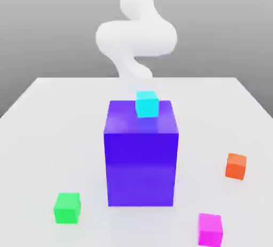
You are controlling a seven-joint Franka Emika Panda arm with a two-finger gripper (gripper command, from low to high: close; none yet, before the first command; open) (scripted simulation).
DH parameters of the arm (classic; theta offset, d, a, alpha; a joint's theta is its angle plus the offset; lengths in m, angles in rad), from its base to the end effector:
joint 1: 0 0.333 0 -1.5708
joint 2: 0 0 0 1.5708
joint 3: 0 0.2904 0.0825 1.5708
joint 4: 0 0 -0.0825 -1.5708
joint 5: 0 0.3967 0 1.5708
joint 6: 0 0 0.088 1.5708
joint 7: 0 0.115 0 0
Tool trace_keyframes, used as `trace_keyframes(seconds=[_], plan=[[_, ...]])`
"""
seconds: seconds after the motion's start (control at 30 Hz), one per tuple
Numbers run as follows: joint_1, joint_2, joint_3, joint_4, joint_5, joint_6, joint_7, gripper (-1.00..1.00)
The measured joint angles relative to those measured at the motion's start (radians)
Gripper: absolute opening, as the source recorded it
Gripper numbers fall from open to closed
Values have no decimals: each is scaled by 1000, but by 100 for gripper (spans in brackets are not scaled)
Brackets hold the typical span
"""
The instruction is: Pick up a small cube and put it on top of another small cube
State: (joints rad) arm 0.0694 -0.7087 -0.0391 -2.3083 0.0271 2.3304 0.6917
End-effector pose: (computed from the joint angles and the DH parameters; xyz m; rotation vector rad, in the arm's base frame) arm 0.4149 0.0090 0.6511 -2.5317 0.8854 -0.9326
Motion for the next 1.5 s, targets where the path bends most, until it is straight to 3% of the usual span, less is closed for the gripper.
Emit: trace_keyframes(seconds=[0.33,0.6,0.77,0.93,1.07,1.1,1.33,1.5], plan=[[223,372,-105,-33,139,121,-458,0],[321,661,-96,-59,213,218,-794,0],[354,829,-76,-80,182,288,-948,0],[376,986,-67,-100,72,368,-1039,0],[363,1130,-46,-77,75,475,-1068,0],[359,1160,-40,-70,82,492,-1075,-100],[360,1164,-38,-69,80,494,-1075,-100],[379,1021,-70,-99,50,384,-1037,-100]])
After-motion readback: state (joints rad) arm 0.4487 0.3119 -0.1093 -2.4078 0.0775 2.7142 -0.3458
